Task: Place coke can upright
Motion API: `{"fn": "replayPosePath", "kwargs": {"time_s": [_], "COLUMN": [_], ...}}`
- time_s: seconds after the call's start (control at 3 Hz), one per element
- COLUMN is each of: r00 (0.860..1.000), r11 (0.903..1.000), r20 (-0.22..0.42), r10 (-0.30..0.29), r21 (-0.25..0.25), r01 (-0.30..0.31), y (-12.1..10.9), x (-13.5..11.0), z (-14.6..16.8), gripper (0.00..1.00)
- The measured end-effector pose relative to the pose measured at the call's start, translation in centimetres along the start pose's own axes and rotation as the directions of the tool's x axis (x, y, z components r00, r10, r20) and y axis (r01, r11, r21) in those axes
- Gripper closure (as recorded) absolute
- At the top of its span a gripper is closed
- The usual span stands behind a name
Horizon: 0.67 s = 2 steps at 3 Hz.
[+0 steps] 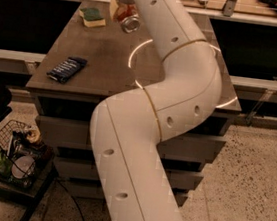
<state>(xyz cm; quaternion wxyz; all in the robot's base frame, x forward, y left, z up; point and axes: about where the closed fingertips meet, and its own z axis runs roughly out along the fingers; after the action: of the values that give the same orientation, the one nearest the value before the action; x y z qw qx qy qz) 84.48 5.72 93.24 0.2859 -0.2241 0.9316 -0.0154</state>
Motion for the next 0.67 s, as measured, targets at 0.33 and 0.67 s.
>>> {"fn": "replayPosePath", "kwargs": {"time_s": [0.33, 0.67], "r00": [0.994, 0.989], "r11": [0.9993, 0.9996], "r20": [0.106, 0.142], "r10": [0.036, 0.029], "r21": [-0.005, -0.005], "r01": [-0.036, -0.029], "y": [-4.0, -3.7], "x": [-0.1, -0.6], "z": [-5.1, -6.4], "gripper": [1.00, 1.00]}}
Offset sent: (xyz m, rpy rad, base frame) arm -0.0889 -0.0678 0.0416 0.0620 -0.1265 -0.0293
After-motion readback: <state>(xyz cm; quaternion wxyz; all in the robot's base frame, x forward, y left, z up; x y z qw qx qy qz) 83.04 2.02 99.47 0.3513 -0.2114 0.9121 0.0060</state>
